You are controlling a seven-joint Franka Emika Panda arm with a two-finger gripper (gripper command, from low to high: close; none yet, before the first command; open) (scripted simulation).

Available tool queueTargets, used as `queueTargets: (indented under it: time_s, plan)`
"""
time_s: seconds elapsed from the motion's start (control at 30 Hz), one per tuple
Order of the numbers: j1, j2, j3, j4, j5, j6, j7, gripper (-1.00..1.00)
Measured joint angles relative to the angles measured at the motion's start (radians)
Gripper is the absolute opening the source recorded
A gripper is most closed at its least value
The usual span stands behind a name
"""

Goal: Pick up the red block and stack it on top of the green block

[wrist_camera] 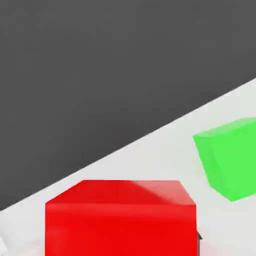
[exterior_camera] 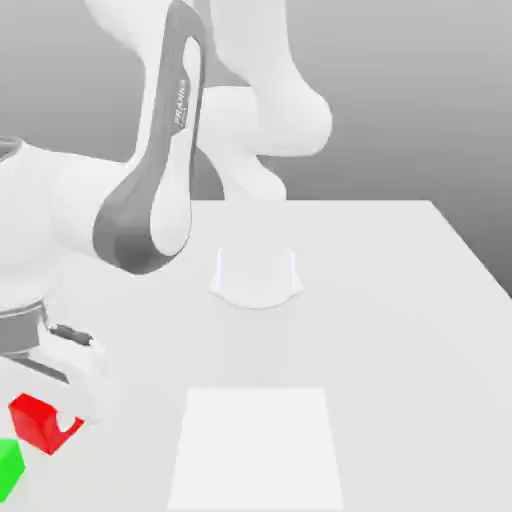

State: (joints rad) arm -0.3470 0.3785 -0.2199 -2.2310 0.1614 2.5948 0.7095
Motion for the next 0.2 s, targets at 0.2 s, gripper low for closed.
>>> queueTargets:
  time_s: [0.2]
  plan:
    - [-0.020,0.039,0.003,0.016,0.017,0.021,-0.011,1.00]
